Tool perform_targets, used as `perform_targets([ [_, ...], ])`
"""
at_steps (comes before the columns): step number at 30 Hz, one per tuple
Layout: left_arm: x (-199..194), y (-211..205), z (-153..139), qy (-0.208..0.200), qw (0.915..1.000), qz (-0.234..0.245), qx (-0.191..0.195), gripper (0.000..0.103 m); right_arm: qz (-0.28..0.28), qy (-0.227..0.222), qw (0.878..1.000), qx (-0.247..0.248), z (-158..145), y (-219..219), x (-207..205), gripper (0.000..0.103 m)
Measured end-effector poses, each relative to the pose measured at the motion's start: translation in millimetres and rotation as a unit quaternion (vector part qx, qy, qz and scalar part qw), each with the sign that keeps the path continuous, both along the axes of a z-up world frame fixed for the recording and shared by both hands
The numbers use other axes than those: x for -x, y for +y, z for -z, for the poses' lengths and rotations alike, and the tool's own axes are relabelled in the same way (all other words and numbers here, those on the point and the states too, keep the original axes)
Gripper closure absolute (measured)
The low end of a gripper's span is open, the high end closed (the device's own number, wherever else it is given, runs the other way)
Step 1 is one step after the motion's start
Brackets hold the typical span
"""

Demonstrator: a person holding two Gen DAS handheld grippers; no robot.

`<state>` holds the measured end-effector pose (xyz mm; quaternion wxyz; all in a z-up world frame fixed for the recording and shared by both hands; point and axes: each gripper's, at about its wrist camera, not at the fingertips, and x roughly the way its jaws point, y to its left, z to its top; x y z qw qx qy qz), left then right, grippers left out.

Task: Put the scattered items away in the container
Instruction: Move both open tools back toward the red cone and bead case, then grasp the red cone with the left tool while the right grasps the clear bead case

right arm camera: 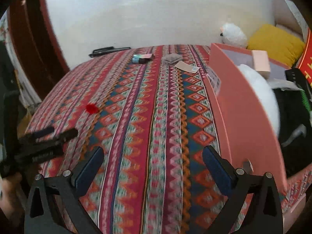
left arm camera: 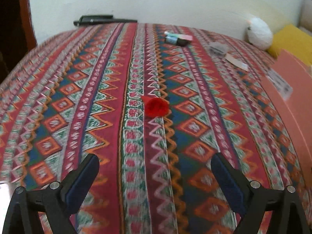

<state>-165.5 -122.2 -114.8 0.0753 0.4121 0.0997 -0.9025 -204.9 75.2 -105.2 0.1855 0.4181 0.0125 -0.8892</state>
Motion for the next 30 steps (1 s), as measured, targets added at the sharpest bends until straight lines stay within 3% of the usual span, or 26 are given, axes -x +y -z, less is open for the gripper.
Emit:
perform_targets([
  [5,53.9,2.5,25.3,-0.006,0.9996,-0.02,-0.019,0.008,0.023,0.015,1.0,-0.013,4.4,-19.2,77.5,0.001],
  [7,75.6,9.8,34.4,-0.014,0.9996,-0.019,-0.014,0.016,0.031,0.026,0.999,-0.017,5.2,-28.4,117.5,0.001],
  [9,96.3,16.6,47.3,-0.035,0.9992,-0.018,0.005,0.053,0.039,0.028,0.999,-0.017,7.9,-35.8,166.6,0.001],
  [11,103.3,20.1,46.5,-0.02,0.9995,-0.015,0.019,0.07,0.052,0.027,0.998,-0.016,14.8,-43.1,213.0,0.001],
  [16,113.2,-0.7,47.9,0.013,0.999,-0.009,-0.042,0.07,0.084,-0.01,0.996,0.009,46.8,-73.8,333.2,0.001],
  [19,118.4,-7.7,47.0,0.023,0.9979,-0.003,-0.061,0.07,0.107,-0.038,0.993,-0.036,71.4,-89.3,369.8,0.002],
  [20,119.5,-8.4,45.7,0.025,0.9977,-0.001,-0.063,0.07,0.114,-0.04,0.991,-0.05,76.6,-92.3,376.6,0.022],
  [21,120.9,-9.1,44.4,0.025,0.9976,0.001,-0.064,0.07,0.117,-0.033,0.991,-0.053,75.8,-92.1,374.6,0.025],
  [25,119.2,-11.8,37.6,0.02,0.9978,0.005,-0.064,0.07,0.084,-0.023,0.996,-0.021,48.8,-87.2,325.9,0.026],
  [30,75.3,-3.0,-1.4,0.041,0.998,0.014,-0.046,0.07,0.028,0.004,1.0,-0.001,2.5,-78.0,210.8,0.025],
])
